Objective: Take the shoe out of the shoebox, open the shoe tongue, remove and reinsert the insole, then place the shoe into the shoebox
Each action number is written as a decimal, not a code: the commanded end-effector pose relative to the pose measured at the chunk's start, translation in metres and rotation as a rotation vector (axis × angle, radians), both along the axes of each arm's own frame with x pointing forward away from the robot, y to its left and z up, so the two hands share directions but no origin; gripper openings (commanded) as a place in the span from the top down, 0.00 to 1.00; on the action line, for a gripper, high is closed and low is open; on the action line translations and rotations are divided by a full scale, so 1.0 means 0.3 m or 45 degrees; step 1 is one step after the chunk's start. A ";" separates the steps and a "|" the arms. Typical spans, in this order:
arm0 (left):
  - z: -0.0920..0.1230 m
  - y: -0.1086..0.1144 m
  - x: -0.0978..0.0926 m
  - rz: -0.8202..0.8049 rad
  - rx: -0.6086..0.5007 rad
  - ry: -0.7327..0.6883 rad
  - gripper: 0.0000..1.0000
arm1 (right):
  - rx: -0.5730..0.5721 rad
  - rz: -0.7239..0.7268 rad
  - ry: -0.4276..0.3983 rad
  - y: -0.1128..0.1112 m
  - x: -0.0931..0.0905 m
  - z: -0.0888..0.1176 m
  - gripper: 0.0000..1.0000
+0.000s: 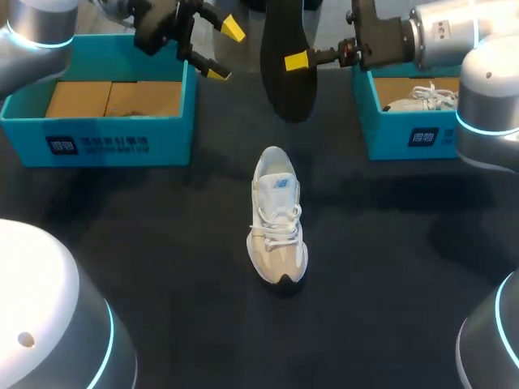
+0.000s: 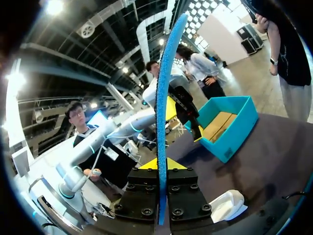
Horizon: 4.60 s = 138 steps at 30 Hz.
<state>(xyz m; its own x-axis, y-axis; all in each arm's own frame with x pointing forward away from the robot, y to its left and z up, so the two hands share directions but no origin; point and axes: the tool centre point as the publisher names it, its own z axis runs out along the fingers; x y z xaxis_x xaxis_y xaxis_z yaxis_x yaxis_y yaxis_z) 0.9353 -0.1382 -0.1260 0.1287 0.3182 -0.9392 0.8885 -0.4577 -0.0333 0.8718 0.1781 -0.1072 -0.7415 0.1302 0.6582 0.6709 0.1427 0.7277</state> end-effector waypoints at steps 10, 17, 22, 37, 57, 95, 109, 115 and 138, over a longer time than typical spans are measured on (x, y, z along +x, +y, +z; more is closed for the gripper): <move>-0.063 0.018 -0.038 -0.003 0.010 0.078 0.00 | -0.036 0.009 -0.080 0.016 0.077 -0.085 1.00; -0.095 0.036 -0.056 0.018 0.036 0.105 0.00 | -0.037 0.016 -0.127 0.025 0.123 -0.133 1.00; -0.107 0.045 -0.076 0.024 0.057 0.117 0.00 | -0.020 0.034 -0.137 0.027 0.159 -0.179 1.00; -0.152 0.082 -0.112 0.078 0.089 0.173 0.00 | 0.000 0.085 -0.136 0.044 0.225 -0.307 1.00; -0.232 0.113 -0.149 0.083 0.119 0.221 0.00 | 0.008 0.110 -0.140 0.045 0.150 -0.453 1.00; -0.288 0.126 -0.172 0.096 0.157 0.249 0.00 | 0.025 0.077 -0.044 0.008 0.067 -0.580 1.00; -0.294 0.119 -0.177 0.094 0.148 0.256 0.00 | 0.018 0.079 -0.039 -0.003 0.066 -0.569 1.00; -0.294 0.119 -0.176 0.095 0.145 0.256 0.00 | 0.012 0.088 -0.053 -0.003 0.086 -0.555 1.00; -0.293 0.122 -0.165 0.099 0.148 0.258 0.00 | 0.023 0.120 -0.055 0.038 0.098 -0.570 1.00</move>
